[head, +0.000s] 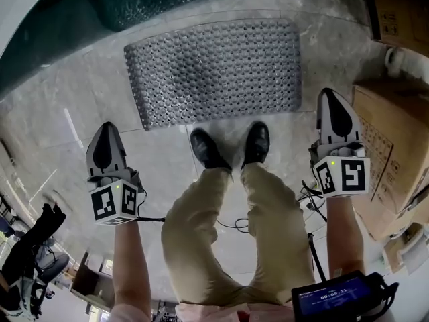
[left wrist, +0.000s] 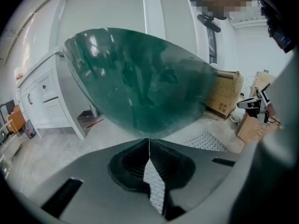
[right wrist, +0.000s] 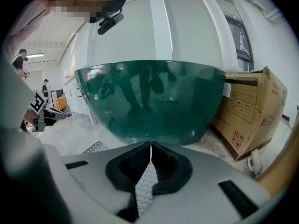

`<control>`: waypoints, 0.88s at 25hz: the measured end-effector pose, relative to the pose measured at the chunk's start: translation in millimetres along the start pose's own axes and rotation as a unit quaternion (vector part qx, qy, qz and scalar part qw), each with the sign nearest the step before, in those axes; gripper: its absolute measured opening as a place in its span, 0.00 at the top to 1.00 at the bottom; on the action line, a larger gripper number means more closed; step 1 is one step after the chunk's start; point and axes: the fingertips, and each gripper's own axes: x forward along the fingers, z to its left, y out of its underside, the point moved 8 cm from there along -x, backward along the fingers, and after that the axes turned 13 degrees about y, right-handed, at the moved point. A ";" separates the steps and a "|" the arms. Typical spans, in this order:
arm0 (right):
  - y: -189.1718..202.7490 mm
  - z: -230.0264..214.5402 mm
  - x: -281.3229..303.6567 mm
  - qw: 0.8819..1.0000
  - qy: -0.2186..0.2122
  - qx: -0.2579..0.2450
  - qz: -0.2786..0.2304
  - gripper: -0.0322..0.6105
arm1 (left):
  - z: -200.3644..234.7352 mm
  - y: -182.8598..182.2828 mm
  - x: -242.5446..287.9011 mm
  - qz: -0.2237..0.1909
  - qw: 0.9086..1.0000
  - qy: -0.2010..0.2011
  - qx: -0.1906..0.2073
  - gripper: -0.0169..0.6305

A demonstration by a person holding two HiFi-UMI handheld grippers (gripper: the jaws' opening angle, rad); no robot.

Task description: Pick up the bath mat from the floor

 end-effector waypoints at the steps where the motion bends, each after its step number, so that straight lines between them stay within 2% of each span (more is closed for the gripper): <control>1: 3.2 -2.0 1.7 1.000 0.000 0.000 0.002 0.92 | -0.2 4.2 3.0 0.000 1.000 0.003 -0.003 0.94; 4: 14.7 -7.8 9.5 1.000 0.000 0.003 0.009 0.92 | 0.9 22.5 17.7 0.002 1.000 0.018 -0.018 0.93; 9: 43.8 -3.3 24.9 0.999 -0.005 0.015 0.035 0.92 | 16.4 58.4 33.6 0.021 0.997 0.036 -0.068 0.93; 10: 48.4 -3.2 26.4 0.999 -0.009 0.016 0.040 0.92 | 19.0 64.1 36.8 0.023 0.996 0.037 -0.073 0.92; 11: 51.8 -3.5 27.5 0.999 -0.013 0.017 0.042 0.91 | 21.4 68.5 40.3 0.024 0.996 0.037 -0.077 0.87; 12: 54.2 -4.0 28.6 0.999 -0.016 0.020 0.044 0.89 | 23.6 71.6 44.2 0.025 0.996 0.037 -0.079 0.77; 14: 57.1 -5.5 31.9 0.998 -0.023 0.028 0.049 0.73 | 27.0 75.7 53.4 0.029 0.996 0.040 -0.080 0.72; 16: 59.0 -7.3 36.9 0.998 -0.024 0.036 0.053 0.62 | 30.0 80.7 63.9 0.033 0.995 0.044 -0.082 0.67; 22: 74.3 -5.6 54.1 0.998 -0.025 0.033 0.047 0.58 | 45.8 113.8 100.0 0.054 0.994 0.040 -0.088 0.61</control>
